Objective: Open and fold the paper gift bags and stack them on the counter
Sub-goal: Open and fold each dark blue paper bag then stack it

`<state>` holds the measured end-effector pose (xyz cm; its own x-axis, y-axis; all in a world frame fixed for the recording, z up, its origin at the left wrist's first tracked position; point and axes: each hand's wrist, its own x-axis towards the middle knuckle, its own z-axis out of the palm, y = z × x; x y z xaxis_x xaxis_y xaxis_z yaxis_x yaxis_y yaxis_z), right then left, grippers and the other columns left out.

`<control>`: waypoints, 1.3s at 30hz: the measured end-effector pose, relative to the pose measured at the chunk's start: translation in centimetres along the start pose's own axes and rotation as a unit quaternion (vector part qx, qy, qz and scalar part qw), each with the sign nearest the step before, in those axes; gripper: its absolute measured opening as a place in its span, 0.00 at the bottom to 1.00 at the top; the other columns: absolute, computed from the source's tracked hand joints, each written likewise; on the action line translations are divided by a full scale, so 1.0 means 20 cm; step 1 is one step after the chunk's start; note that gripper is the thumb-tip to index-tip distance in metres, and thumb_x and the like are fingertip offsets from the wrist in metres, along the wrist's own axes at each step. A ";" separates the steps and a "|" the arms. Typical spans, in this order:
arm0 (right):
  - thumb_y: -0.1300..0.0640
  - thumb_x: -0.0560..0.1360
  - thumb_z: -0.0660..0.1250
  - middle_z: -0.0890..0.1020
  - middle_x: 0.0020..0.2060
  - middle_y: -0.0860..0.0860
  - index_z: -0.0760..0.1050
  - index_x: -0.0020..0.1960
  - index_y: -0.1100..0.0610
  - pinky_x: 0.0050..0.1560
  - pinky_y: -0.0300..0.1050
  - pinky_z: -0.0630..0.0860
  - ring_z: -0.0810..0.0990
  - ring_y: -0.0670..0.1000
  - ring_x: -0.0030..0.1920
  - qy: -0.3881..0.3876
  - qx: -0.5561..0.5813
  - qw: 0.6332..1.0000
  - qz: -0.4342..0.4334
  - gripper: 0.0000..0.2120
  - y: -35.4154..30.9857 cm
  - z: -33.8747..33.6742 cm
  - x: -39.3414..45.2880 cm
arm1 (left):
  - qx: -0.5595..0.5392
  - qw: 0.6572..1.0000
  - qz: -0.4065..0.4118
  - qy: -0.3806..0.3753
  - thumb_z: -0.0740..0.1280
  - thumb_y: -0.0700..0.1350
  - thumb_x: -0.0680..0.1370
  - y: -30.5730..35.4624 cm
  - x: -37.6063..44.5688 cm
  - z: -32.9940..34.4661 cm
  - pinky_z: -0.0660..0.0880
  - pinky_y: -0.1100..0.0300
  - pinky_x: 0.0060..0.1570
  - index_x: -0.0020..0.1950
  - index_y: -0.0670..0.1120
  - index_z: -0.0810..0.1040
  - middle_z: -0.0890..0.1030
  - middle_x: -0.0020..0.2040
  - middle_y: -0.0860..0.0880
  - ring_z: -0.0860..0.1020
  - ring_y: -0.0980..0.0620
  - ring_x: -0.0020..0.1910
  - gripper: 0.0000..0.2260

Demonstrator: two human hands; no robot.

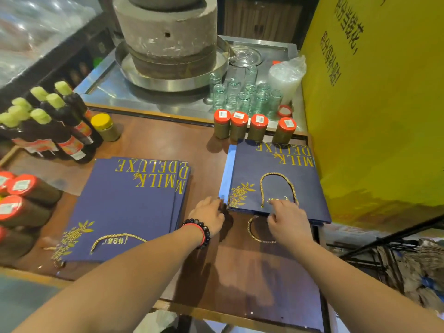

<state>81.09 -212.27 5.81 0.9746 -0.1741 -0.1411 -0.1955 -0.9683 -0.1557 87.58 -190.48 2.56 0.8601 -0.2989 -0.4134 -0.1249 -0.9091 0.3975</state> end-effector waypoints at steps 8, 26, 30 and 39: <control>0.51 0.76 0.58 0.77 0.56 0.52 0.71 0.60 0.53 0.51 0.52 0.70 0.74 0.58 0.57 -0.097 -0.032 0.990 -0.092 0.14 -0.76 0.25 -0.02 | 0.030 0.997 -0.061 0.030 0.57 0.49 0.80 -0.69 -0.11 -0.15 0.66 0.51 0.66 0.71 0.46 0.67 0.65 0.72 0.46 0.63 0.45 0.71 0.19; 0.50 0.73 0.62 0.69 0.58 0.56 0.70 0.57 0.60 0.56 0.52 0.72 0.73 0.63 0.57 -0.168 0.260 0.905 0.291 0.17 -1.56 0.54 0.00 | -0.332 0.879 -0.331 0.084 0.72 0.44 0.72 -1.67 -0.37 -0.61 0.80 0.50 0.37 0.47 0.41 0.77 0.80 0.38 0.42 0.79 0.43 0.33 0.09; 0.57 0.72 0.65 0.76 0.40 0.55 0.69 0.42 0.58 0.39 0.46 0.69 0.75 0.58 0.42 -0.100 0.372 0.873 0.300 0.06 -1.54 0.43 0.02 | -0.329 0.900 -0.278 0.066 0.70 0.42 0.73 -1.63 -0.39 -0.76 0.75 0.56 0.34 0.46 0.42 0.78 0.80 0.38 0.45 0.77 0.47 0.32 0.06; 0.62 0.79 0.65 0.81 0.47 0.57 0.75 0.52 0.59 0.53 0.52 0.78 0.82 0.59 0.50 -0.137 0.467 0.827 0.280 0.03 -1.35 -0.02 -0.13 | -0.095 0.993 -0.028 -0.059 0.70 0.70 0.56 -1.32 -0.66 -1.09 0.61 0.54 0.70 0.76 0.59 0.57 0.48 0.75 0.50 0.57 0.44 0.73 0.51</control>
<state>83.94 -185.71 10.67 0.6668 -0.3772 -0.6427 -0.7314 -0.1662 -0.6613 90.26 -156.24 15.46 0.7978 -0.2913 -0.5279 0.0267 -0.8576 0.5136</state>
